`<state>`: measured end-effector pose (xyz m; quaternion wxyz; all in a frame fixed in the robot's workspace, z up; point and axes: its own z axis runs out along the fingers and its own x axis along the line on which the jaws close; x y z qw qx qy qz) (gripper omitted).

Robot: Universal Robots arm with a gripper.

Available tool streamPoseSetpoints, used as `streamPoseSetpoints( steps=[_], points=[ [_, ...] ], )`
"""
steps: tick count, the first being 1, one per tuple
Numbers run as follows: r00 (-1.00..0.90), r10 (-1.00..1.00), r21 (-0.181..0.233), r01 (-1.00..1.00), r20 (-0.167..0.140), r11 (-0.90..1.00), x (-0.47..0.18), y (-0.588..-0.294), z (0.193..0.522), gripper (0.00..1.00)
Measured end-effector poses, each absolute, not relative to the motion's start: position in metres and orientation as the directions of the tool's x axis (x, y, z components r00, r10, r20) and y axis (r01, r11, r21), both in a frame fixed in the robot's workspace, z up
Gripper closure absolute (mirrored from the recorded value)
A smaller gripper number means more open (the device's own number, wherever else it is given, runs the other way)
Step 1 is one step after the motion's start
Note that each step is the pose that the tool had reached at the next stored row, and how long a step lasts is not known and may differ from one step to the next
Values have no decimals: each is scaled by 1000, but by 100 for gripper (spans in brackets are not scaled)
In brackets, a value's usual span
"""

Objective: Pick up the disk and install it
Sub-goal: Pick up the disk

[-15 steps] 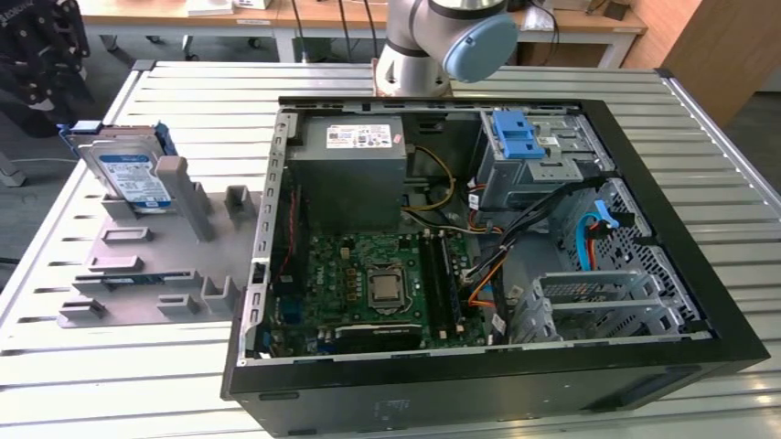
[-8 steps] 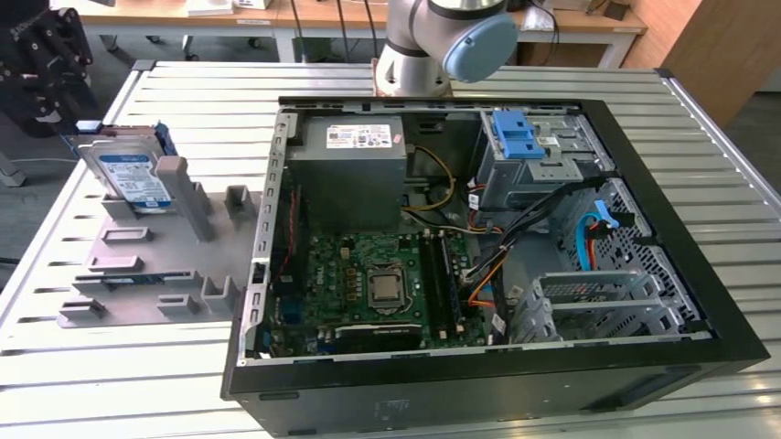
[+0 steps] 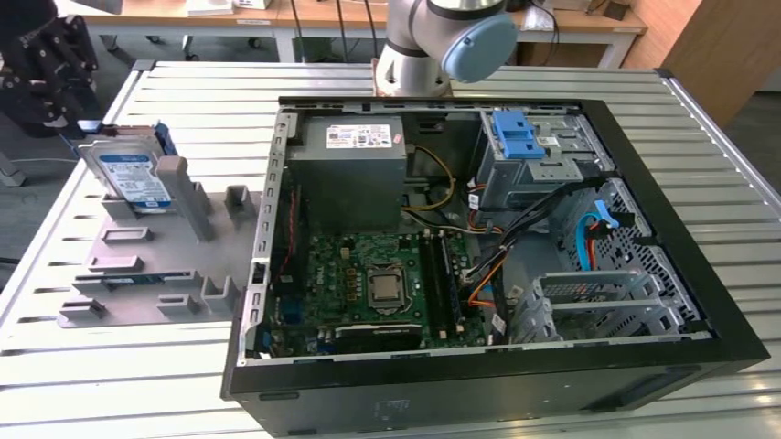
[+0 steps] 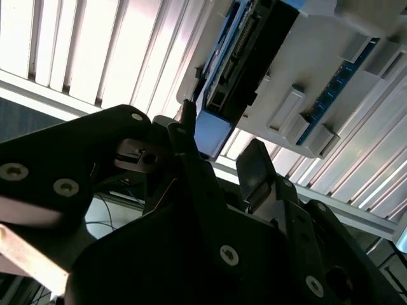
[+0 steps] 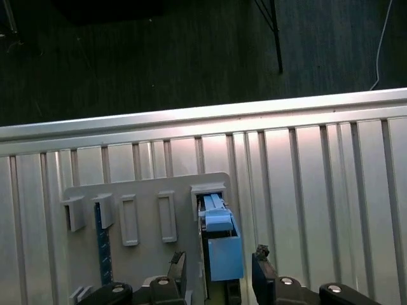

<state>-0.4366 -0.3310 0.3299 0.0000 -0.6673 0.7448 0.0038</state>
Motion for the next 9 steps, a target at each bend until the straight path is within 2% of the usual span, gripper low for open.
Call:
streamPoseSetpoints(
  steps=[5, 6, 9],
  points=[
    [-107, -994, -3, -994, -3, 107, -441, -330, 325, 46],
    [-105, -994, -4, -994, -3, 105, -442, -330, 323, 40],
    [-102, -995, -4, -995, -3, 102, -444, -330, 318, 40]
  ],
)
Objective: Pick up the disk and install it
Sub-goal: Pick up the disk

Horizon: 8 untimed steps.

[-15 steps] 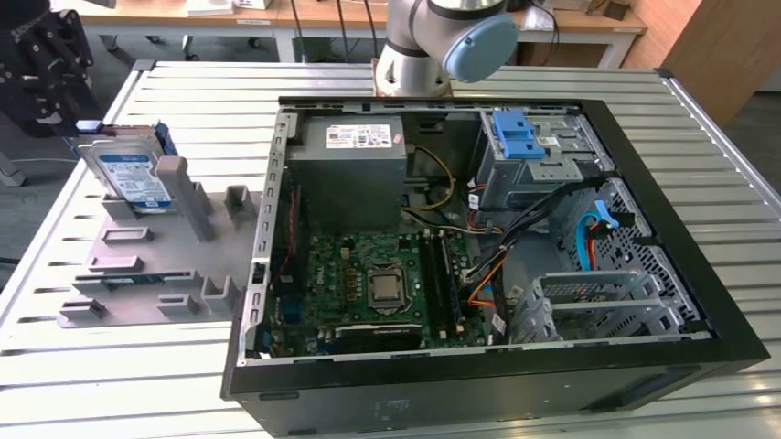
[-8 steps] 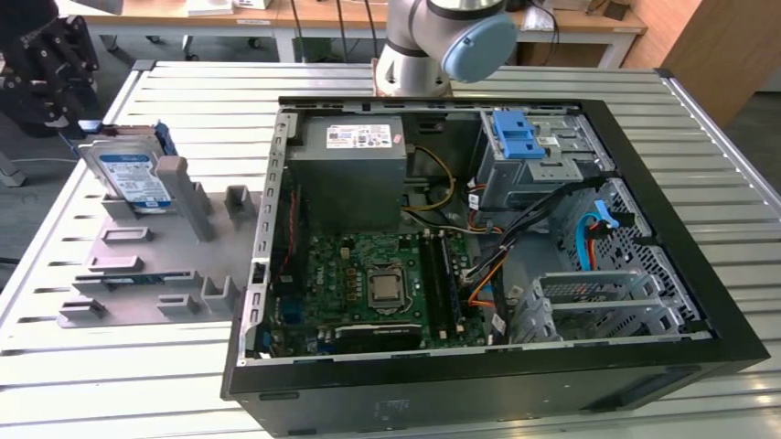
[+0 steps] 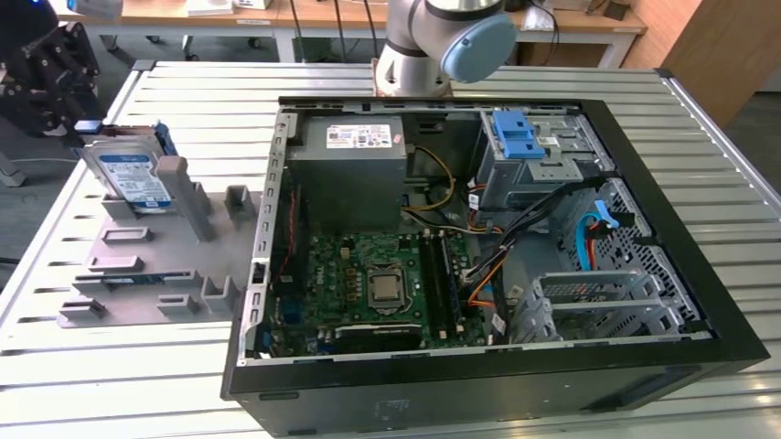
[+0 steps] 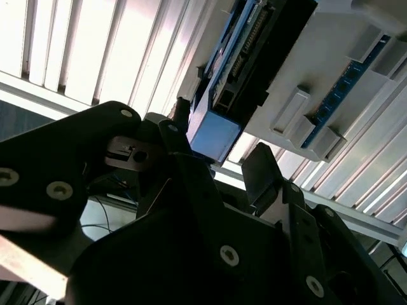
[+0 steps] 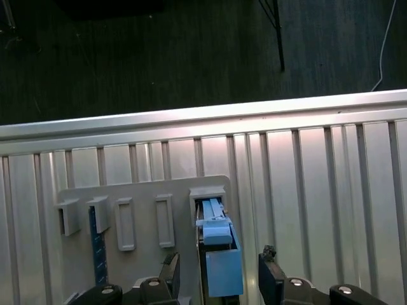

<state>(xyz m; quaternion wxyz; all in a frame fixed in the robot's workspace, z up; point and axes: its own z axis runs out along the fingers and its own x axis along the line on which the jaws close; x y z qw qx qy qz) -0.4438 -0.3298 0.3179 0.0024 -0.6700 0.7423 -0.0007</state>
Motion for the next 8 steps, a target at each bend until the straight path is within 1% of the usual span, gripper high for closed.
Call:
streamPoseSetpoints(
  steps=[8],
  points=[
    [-102, -995, -5, -995, 2, 102, -446, -329, 307, 41]
  ],
)
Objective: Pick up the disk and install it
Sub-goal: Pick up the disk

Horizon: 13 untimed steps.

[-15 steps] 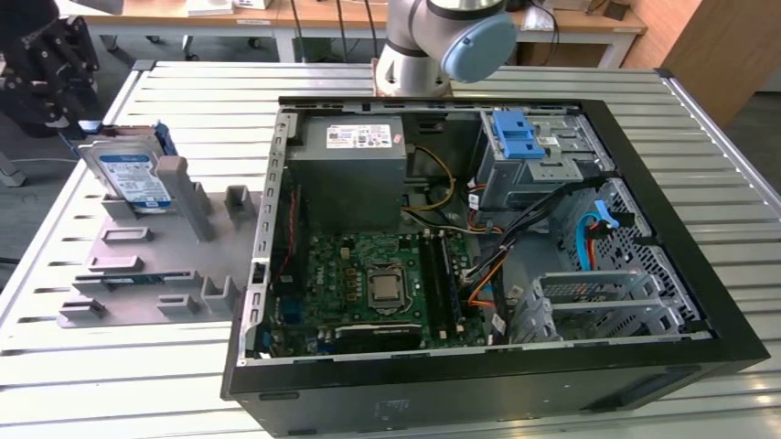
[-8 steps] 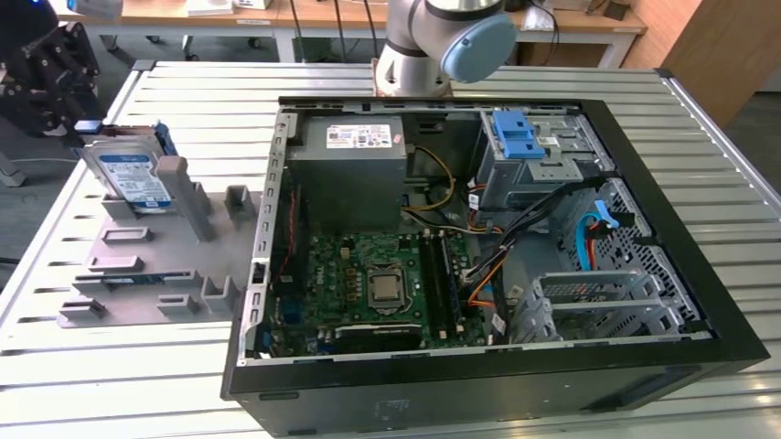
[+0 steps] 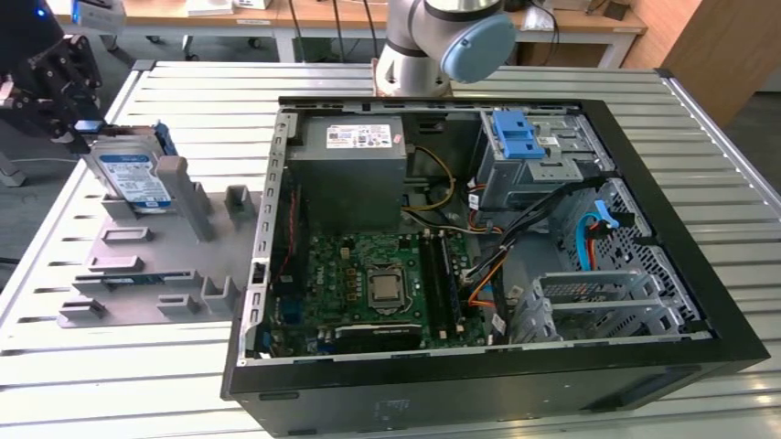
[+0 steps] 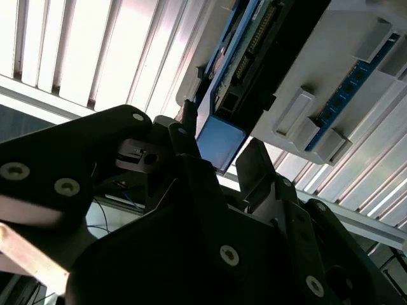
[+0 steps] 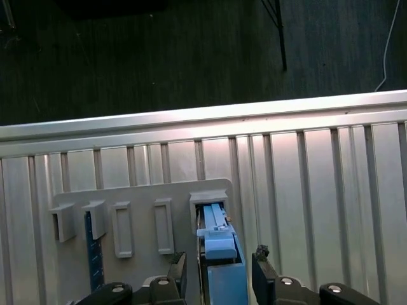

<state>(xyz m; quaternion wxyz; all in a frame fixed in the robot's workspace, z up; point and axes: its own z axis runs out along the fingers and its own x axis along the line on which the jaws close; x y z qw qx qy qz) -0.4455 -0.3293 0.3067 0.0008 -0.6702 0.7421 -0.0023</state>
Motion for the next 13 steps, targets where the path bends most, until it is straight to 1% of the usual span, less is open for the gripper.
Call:
streamPoseSetpoints(
  steps=[1, 13],
  points=[
    [-101, -995, -5, -995, 2, 101, -445, -329, 306, 48],
    [-93, -996, -5, -996, 5, 93, -445, -329, 294, 48]
  ],
)
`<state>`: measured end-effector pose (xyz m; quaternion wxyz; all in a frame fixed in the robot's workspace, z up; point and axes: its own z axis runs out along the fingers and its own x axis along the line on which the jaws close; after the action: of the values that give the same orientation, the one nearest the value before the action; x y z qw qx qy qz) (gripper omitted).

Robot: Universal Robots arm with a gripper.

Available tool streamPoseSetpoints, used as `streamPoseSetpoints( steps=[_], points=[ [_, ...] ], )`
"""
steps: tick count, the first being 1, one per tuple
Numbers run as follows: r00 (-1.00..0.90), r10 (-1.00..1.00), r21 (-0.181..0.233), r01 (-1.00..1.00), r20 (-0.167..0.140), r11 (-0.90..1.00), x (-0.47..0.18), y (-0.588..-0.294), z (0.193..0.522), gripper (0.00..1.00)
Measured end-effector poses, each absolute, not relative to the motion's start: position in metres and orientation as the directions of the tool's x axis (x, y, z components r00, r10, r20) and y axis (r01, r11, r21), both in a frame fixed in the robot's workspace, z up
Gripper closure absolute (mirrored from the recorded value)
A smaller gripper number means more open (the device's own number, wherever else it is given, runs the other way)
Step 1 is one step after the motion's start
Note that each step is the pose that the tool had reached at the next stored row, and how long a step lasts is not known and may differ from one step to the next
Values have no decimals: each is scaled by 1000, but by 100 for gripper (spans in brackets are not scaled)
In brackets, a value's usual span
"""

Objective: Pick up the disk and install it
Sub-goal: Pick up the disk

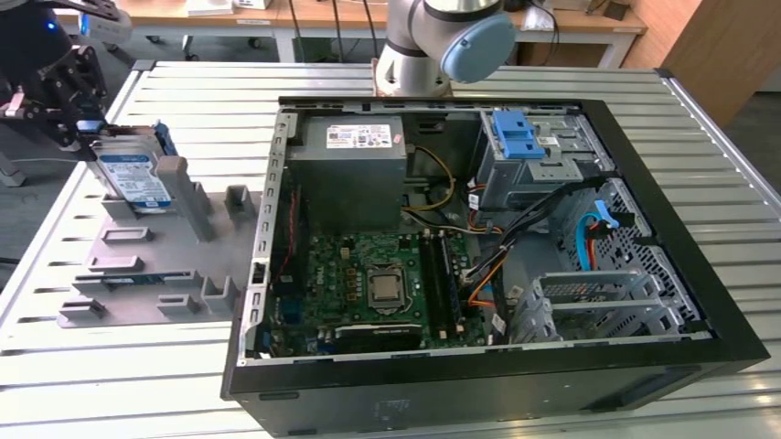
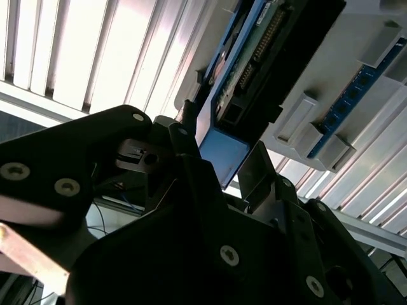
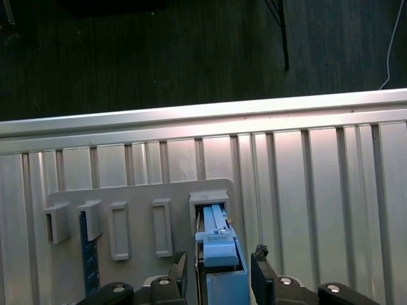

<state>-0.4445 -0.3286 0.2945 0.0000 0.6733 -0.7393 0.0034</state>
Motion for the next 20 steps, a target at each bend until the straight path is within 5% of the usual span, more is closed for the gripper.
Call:
streamPoseSetpoints(
  steps=[12, 13, 20],
  points=[
    [-93, -996, -5, -996, 6, 93, -445, -329, 289, 49],
    [-93, -996, -5, -996, 6, 93, -445, -329, 289, 56],
    [-93, -996, -5, -996, 6, 93, -445, -329, 289, 63]
  ],
)
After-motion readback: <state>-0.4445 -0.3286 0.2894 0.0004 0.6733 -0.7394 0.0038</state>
